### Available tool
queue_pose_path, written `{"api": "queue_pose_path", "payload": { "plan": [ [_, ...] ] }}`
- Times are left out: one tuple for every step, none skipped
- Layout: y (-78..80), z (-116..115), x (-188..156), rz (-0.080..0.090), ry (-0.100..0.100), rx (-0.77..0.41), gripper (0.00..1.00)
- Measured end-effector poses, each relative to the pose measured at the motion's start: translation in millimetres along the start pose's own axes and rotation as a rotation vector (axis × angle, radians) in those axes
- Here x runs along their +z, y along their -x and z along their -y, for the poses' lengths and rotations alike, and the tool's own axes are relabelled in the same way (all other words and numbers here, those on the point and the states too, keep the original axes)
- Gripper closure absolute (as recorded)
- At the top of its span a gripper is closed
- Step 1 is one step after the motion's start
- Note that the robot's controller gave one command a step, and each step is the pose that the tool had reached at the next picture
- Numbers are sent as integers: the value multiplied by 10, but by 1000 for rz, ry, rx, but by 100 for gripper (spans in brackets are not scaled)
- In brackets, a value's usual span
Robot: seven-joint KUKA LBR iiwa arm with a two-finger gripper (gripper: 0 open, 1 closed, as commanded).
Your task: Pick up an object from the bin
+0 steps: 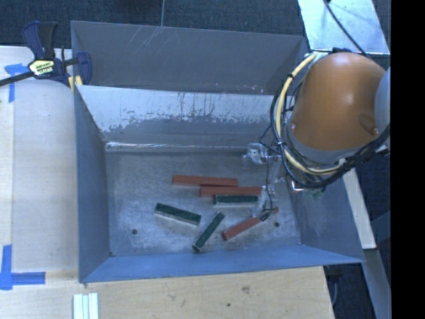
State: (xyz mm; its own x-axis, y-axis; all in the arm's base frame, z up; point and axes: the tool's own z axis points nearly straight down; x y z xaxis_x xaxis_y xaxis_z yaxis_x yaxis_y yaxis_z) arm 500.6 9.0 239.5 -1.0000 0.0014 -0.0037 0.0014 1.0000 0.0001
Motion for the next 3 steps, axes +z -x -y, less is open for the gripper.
{"api": "queue_pose_path", "payload": {
  "plan": [
    [214,-593,1460,-8,1,-147,0],
    [86,104,1686,-1,-1,238,0],
    [596,92,1628,3,0,243,0]
  ]
}}
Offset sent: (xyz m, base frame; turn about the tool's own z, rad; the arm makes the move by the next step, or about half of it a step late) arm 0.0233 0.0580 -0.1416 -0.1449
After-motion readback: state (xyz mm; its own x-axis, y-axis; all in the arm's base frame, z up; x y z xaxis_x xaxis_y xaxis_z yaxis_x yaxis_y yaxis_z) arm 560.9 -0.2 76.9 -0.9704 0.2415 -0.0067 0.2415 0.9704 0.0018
